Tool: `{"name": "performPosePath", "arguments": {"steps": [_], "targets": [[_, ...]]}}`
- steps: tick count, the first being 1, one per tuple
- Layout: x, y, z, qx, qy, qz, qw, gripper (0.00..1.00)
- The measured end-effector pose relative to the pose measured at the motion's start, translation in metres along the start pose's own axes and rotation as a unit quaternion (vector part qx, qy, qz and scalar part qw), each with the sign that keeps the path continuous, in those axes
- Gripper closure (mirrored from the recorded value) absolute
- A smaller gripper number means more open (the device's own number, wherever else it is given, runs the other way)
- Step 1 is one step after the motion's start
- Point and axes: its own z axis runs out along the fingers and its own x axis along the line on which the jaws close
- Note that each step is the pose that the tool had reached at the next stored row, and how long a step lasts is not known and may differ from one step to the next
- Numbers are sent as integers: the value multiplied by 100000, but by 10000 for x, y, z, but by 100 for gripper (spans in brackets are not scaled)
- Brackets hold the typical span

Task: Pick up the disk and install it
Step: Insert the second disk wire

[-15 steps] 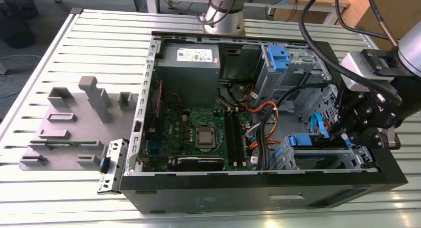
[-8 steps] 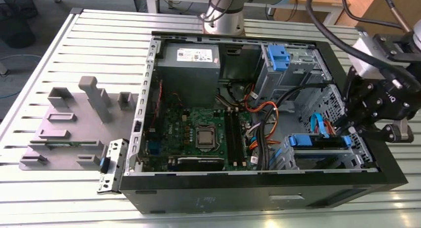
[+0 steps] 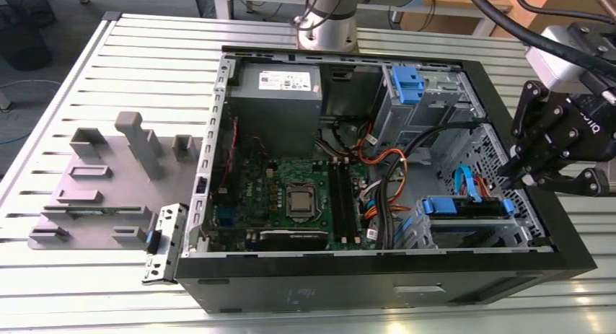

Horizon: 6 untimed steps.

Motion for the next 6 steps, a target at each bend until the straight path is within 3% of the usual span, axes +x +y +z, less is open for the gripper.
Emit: {"name": "performPosePath", "arguments": {"steps": [6], "targets": [[0,0,-2,1,4,0,100000,76]]}}
